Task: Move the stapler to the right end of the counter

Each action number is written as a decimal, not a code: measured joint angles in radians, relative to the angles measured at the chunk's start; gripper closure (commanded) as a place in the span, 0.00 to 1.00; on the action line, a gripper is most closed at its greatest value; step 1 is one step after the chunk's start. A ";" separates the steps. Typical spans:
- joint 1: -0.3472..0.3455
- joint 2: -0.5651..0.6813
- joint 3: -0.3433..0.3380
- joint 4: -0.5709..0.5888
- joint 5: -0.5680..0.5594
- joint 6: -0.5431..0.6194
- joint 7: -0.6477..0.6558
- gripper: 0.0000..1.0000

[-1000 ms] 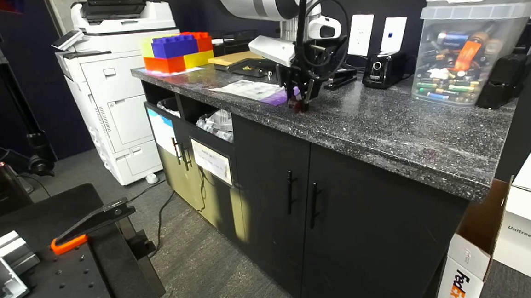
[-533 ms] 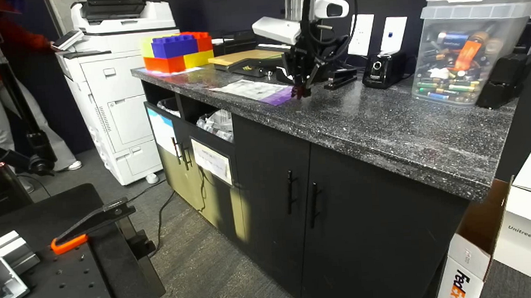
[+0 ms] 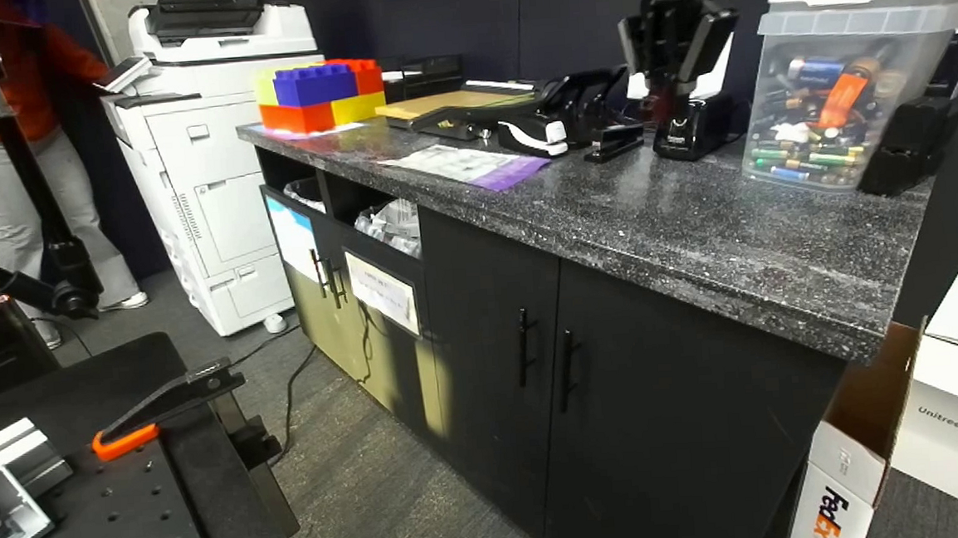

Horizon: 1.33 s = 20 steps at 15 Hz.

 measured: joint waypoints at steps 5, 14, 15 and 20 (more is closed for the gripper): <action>-0.104 -0.064 -0.108 -0.187 -0.007 0.044 0.008 0.93; -0.208 -0.001 -0.126 -0.281 -0.009 0.145 0.008 0.93; -0.201 0.010 -0.121 -0.262 -0.009 0.145 0.008 0.93; -0.176 0.077 -0.105 -0.133 -0.007 0.144 0.014 0.93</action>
